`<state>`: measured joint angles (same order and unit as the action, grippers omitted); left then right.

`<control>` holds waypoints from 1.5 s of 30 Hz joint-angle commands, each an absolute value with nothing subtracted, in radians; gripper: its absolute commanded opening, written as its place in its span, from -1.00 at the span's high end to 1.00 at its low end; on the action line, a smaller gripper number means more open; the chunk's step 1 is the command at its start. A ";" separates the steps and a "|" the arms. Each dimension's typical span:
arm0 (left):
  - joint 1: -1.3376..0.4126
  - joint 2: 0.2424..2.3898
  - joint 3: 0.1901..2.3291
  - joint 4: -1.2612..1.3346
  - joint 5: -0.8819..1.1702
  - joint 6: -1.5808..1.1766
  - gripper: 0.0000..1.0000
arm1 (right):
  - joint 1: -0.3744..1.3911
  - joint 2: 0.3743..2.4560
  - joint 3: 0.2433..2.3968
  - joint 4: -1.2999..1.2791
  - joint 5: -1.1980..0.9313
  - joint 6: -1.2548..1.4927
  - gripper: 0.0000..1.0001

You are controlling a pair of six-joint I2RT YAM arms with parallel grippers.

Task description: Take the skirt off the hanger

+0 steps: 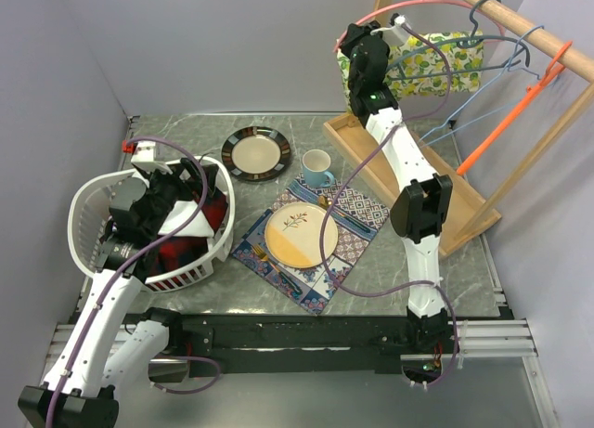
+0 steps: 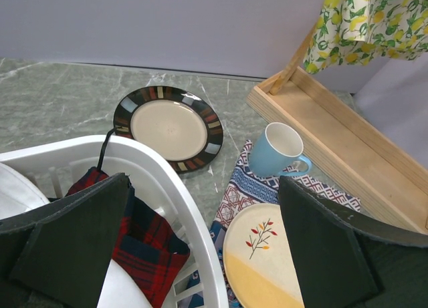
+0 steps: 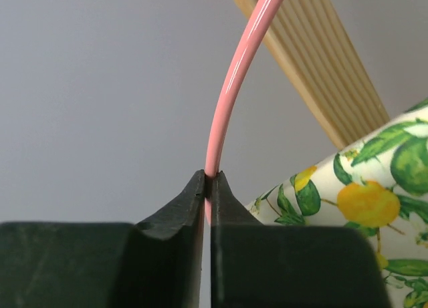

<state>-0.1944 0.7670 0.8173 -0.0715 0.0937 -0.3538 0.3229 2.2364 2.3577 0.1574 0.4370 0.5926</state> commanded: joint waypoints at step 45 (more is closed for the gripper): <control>-0.193 0.765 0.815 -0.023 0.120 -0.345 -0.99 | 0.365 1.635 1.841 0.256 0.011 0.442 1.00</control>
